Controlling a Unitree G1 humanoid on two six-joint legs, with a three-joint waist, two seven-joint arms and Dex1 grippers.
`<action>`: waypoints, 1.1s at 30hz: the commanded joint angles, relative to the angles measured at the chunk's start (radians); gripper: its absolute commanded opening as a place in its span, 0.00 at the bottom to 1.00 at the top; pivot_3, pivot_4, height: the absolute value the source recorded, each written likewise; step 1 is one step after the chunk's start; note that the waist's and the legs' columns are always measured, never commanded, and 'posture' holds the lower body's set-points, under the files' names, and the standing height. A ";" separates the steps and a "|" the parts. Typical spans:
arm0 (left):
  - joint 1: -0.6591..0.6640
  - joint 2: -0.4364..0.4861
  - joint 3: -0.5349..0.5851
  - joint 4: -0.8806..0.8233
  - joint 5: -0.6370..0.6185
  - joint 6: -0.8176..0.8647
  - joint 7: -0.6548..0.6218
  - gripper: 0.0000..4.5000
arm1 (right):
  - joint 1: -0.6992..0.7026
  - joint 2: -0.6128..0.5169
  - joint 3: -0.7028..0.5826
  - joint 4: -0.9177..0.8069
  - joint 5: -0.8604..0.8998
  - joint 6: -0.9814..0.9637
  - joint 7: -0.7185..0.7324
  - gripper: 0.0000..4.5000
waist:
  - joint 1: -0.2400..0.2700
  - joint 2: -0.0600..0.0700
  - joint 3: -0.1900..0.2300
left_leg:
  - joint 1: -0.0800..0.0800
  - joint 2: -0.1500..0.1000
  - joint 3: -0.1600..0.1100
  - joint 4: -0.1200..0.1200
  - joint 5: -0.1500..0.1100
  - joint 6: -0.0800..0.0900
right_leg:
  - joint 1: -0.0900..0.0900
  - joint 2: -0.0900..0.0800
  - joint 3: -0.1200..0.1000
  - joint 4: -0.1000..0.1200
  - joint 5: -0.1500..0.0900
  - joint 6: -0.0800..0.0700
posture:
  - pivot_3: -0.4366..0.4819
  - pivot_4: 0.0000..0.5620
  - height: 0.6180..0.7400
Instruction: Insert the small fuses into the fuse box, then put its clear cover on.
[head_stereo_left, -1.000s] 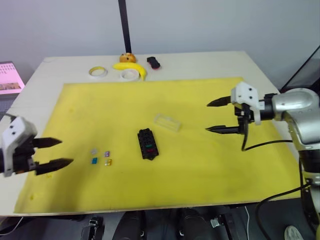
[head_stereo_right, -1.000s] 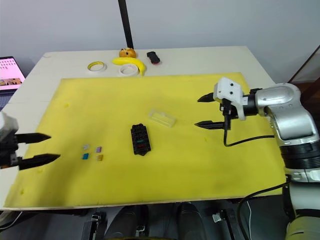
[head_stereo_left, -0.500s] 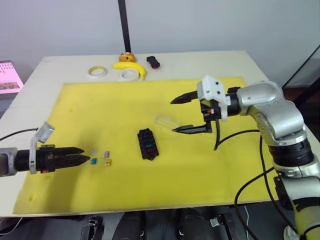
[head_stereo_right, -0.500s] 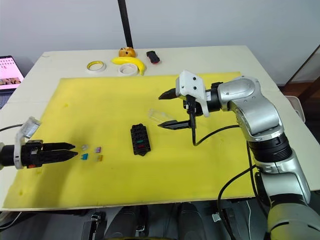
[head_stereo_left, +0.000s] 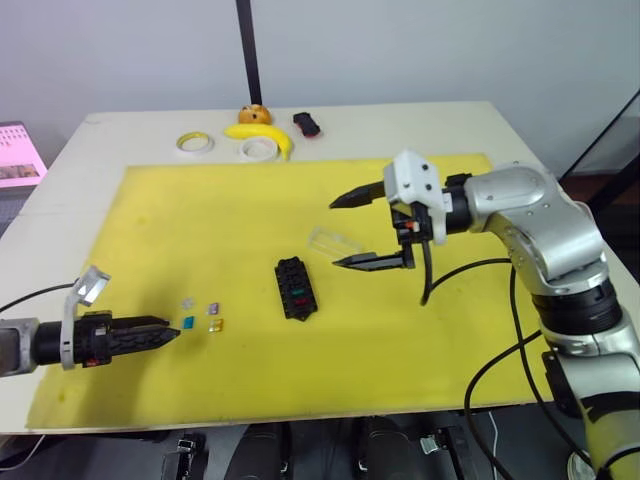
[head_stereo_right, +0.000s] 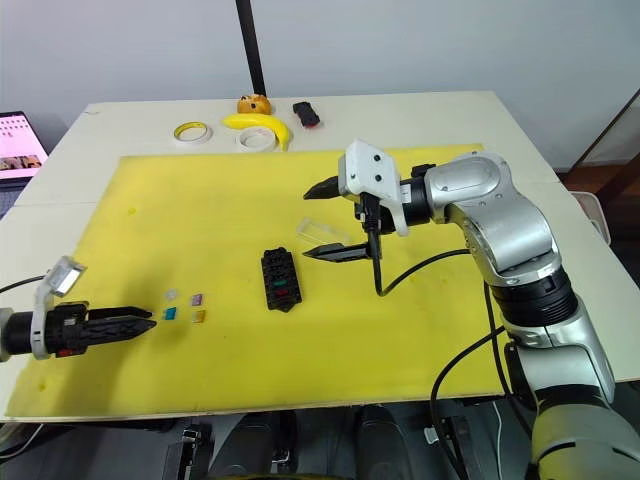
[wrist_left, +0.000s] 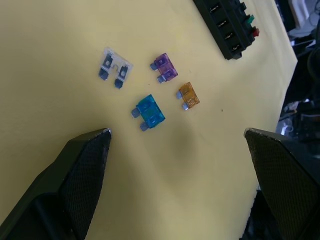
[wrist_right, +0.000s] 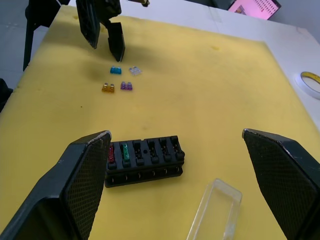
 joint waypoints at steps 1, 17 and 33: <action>-0.017 -0.028 -0.006 0.001 -0.018 0.022 0.022 1.00 | -0.030 0.003 -0.008 -0.016 0.002 -0.016 -0.006 0.99 | 0.002 0.000 0.000 | 0.000 0.000 0.000 0.000 0.000 0.000 | 0.000 0.000 0.000 0.000 0.000 0.000 | 0.48 0.27 1.00; -0.125 -0.058 -0.090 0.009 -0.033 0.115 0.013 1.00 | -0.039 0.005 0.009 -0.003 -0.013 -0.037 -0.018 0.99 | 0.007 0.000 0.000 | 0.000 -0.002 -0.001 0.000 0.000 0.000 | 0.001 -0.001 -0.001 0.000 0.000 0.000 | 0.48 0.27 1.00; -0.129 -0.065 -0.157 0.068 0.043 0.026 -0.006 0.88 | -0.040 0.011 0.017 0.001 -0.026 -0.043 -0.026 1.00 | 0.004 0.000 0.000 | 0.000 -0.002 -0.001 0.000 0.000 0.000 | 0.001 -0.001 -0.001 0.000 0.000 0.000 | 0.48 0.27 1.00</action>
